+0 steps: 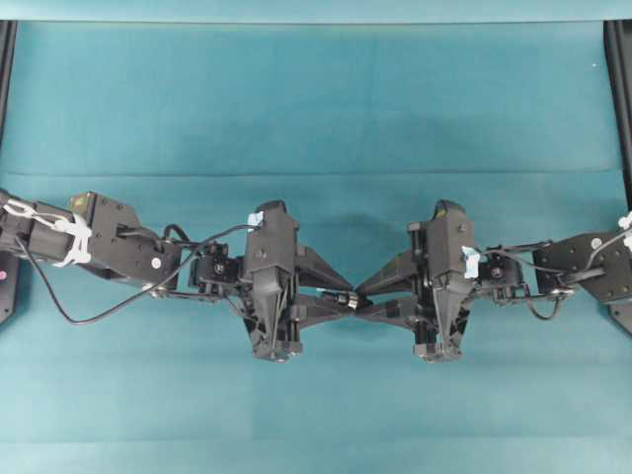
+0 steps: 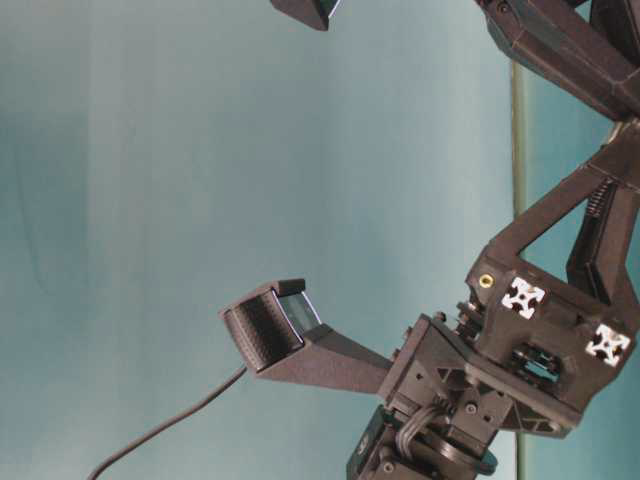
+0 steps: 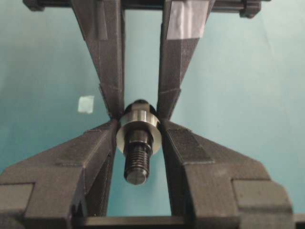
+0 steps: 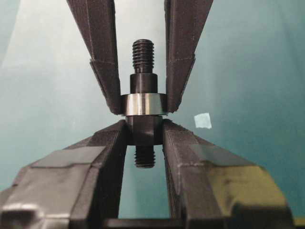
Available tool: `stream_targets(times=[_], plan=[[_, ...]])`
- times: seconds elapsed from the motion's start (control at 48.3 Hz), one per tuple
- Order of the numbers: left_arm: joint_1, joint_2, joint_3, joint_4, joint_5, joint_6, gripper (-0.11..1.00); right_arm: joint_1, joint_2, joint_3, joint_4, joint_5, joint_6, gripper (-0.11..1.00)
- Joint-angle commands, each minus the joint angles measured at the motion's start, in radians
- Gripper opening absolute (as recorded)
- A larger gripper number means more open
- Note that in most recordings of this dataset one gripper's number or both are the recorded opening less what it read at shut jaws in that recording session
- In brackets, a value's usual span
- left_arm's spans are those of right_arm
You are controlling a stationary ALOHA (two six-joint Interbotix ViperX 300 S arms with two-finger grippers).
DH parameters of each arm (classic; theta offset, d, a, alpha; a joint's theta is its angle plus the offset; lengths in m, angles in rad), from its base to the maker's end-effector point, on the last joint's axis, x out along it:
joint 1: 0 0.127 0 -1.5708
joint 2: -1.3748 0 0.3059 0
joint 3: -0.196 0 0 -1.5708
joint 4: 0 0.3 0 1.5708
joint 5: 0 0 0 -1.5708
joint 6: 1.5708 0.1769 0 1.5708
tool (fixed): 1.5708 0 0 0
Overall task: Insert the washer onto the shaft with both hands.
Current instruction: 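Slide the washer along the shaft down to the hex collar, then open the left gripper to release the washer on the shaft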
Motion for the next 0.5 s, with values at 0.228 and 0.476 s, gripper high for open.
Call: stream_targets(times=[0.228,0.476], plan=[[-0.003,-0.008,-0.014,0.000,0.014,-0.043,0.35,0.002,-0.006,-0.015,0.003,-0.006,0.006,0.00],[-0.003,-0.009,-0.021,0.000,0.009,-0.044,0.53,0.002,-0.006,-0.015,0.002,-0.006,0.006,0.00]])
